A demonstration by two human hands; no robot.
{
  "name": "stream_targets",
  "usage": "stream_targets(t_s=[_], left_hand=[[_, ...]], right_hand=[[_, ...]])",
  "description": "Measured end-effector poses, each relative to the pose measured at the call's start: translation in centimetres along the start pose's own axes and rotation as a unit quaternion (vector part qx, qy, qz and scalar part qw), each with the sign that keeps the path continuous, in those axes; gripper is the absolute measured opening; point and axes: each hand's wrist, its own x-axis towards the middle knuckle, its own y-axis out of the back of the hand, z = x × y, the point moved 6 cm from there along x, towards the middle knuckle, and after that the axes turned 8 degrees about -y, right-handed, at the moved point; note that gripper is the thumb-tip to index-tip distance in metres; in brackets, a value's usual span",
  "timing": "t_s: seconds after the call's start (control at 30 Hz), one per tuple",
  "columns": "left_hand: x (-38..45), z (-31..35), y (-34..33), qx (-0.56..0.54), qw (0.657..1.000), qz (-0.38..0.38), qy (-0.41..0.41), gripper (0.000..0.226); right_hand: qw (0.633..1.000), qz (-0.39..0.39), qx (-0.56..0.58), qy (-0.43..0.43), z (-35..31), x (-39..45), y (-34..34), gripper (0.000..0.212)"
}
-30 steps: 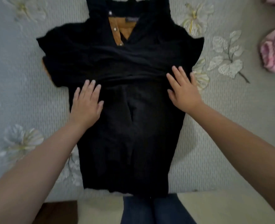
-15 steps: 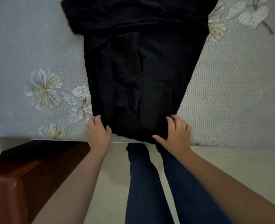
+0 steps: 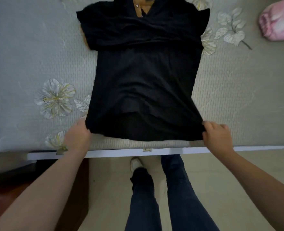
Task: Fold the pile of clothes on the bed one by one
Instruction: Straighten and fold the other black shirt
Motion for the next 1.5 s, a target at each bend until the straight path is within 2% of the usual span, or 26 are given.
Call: stream_targets(t_s=[0.1,0.17,0.23,0.3,0.4,0.47,0.6,0.67,0.73,0.83,0.93,1.13,1.27,1.33,1.43,1.5], left_hand=[[-2.4,-3.7,1.3,0.054,0.998,-0.044,0.009,0.021],[-2.5,-5.1,0.9,-0.037,0.995,-0.076,0.044,0.029],[-2.4,-5.7,-0.3,-0.19,0.969,-0.113,0.106,0.036],[-2.9,-6.6,-1.5,-0.215,0.954,-0.148,0.149,0.033],[-2.8,-7.2,-2.4,-0.064,0.974,-0.206,0.068,0.027],[-2.8,-6.8,-2.7,0.03,0.974,-0.225,0.017,0.022],[-2.7,-5.4,-2.9,0.171,0.967,-0.185,-0.046,0.018],[-3.2,-4.6,-2.6,0.174,0.975,-0.126,-0.057,0.017],[-3.9,-3.1,-2.4,0.181,0.974,-0.072,-0.116,0.03],[-4.9,-0.5,-4.8,0.276,0.921,-0.157,-0.226,0.074],[-4.4,2.2,-7.8,0.317,0.881,-0.173,-0.306,0.087],[-2.4,3.5,-10.3,0.345,0.856,-0.197,-0.331,0.083],[-1.9,2.9,-9.0,0.258,0.872,-0.222,-0.352,0.058],[-1.5,3.4,-8.0,0.203,0.885,-0.22,-0.356,0.059],[-1.2,3.7,-6.4,0.135,0.913,-0.216,-0.319,0.063],[-2.2,3.5,-5.6,0.138,0.909,-0.248,-0.305,0.065]], right_hand=[[0.997,-0.019,-0.076,-0.006,2.9,-2.6,1.7,0.035],[0.994,-0.046,-0.087,-0.041,3.5,-3.6,2.2,0.025],[0.989,-0.075,-0.077,-0.103,4.0,-4.4,1.6,0.022],[0.975,-0.129,-0.084,-0.158,4.5,-5.4,0.2,0.028],[0.944,-0.232,-0.164,-0.166,4.8,-6.6,-2.3,0.035],[0.923,-0.278,-0.206,-0.168,4.2,-6.6,-3.2,0.037],[0.928,-0.239,-0.184,-0.219,2.4,-6.4,-4.3,0.03],[0.945,-0.192,-0.181,-0.193,1.1,-6.5,-4.2,0.038],[0.945,-0.221,-0.203,-0.127,-0.4,-7.0,-5.2,0.063],[0.933,-0.265,-0.243,-0.025,-2.2,-7.1,-7.6,0.077],[0.928,-0.279,-0.246,0.007,-2.4,-5.6,-8.8,0.074],[0.911,-0.322,-0.235,0.102,-0.6,-5.0,-9.1,0.062],[0.923,-0.332,-0.187,0.056,-0.8,-3.7,-8.3,0.058],[0.925,-0.338,-0.164,0.048,-0.8,-3.3,-7.9,0.058],[0.917,-0.37,-0.142,0.045,-0.4,-3.5,-6.7,0.063],[0.908,-0.397,-0.127,0.041,-0.4,-4.3,-5.5,0.067]])
